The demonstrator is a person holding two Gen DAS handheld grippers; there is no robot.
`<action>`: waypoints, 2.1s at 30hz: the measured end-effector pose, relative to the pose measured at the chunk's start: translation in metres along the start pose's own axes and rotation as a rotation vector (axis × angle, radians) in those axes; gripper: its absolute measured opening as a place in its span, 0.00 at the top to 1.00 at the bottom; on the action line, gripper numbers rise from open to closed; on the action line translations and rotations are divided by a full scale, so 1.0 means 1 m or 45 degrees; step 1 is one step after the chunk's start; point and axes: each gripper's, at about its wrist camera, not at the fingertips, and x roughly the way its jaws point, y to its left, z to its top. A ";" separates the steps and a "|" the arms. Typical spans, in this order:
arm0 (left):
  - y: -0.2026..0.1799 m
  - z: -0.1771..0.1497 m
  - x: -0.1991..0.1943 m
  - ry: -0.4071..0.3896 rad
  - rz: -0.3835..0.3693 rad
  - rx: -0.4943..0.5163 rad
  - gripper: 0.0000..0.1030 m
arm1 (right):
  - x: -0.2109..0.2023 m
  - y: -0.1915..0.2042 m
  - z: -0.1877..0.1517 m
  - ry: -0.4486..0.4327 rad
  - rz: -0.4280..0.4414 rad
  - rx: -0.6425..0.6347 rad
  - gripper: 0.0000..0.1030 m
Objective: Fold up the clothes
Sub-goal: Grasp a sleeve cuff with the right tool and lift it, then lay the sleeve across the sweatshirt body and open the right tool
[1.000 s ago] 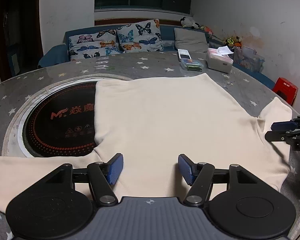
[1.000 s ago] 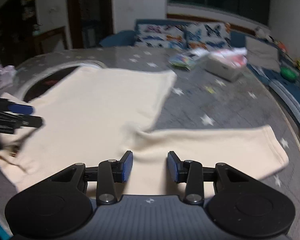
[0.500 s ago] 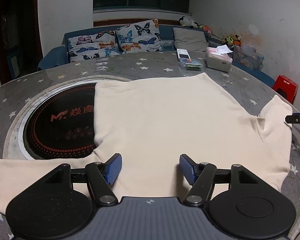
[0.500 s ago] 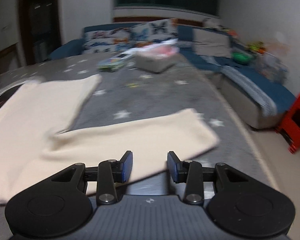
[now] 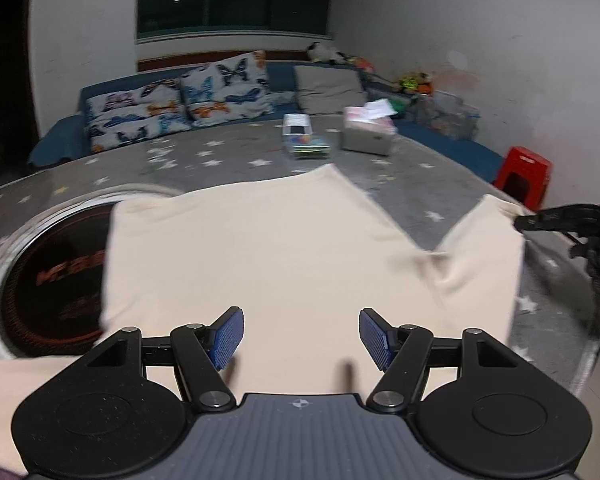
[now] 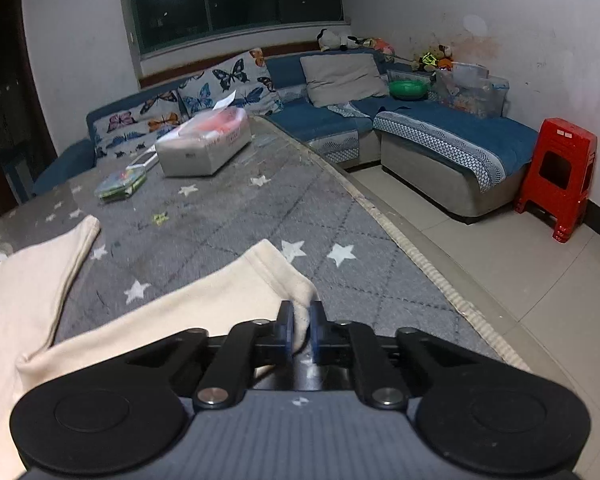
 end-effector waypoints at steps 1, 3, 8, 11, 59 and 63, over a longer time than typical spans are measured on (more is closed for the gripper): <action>-0.006 0.001 0.001 -0.001 -0.019 0.013 0.35 | -0.005 -0.001 0.000 -0.021 0.001 0.004 0.94; -0.018 0.004 0.005 -0.005 -0.069 0.041 0.35 | -0.016 -0.003 0.000 -0.059 0.003 0.013 0.94; -0.049 0.011 0.017 -0.007 -0.190 0.111 0.36 | -0.033 -0.015 -0.004 -0.090 -0.014 0.054 0.94; -0.064 0.015 0.028 -0.002 -0.248 0.132 0.36 | -0.033 -0.020 -0.010 -0.075 -0.017 0.080 0.94; 0.054 -0.056 -0.086 -0.109 -0.160 -0.246 0.27 | -0.143 0.223 0.042 -0.161 0.783 -0.491 0.95; 0.074 -0.062 -0.096 -0.126 -0.075 -0.309 0.27 | -0.122 0.264 0.014 -0.021 0.840 -0.590 0.94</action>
